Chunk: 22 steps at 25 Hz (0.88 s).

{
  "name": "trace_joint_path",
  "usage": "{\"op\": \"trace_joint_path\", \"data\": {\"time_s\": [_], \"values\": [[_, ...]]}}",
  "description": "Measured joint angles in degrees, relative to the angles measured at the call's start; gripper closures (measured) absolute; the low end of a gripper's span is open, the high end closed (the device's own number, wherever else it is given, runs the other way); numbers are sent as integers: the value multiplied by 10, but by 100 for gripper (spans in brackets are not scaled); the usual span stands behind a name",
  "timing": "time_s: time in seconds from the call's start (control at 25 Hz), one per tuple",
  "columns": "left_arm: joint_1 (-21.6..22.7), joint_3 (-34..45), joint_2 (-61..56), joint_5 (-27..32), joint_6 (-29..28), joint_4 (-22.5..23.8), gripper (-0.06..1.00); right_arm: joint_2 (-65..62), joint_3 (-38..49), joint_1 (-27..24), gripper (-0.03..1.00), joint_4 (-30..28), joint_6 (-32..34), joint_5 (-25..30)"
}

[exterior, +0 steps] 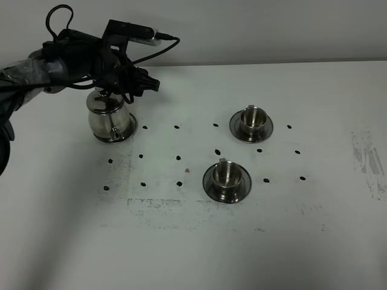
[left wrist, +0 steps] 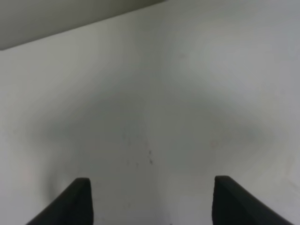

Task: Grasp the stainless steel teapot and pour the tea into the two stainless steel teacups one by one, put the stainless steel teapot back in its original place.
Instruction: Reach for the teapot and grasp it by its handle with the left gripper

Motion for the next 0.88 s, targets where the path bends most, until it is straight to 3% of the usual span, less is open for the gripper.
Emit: {"op": "trace_joint_path", "data": {"time_s": [0.36,0.88], "values": [[7,0,0,-2,-6,8,41,0,0,0,58,0,0,0],[33,0,0,-14,-87,151,41,0,0,0,58,0,0,0]]}}
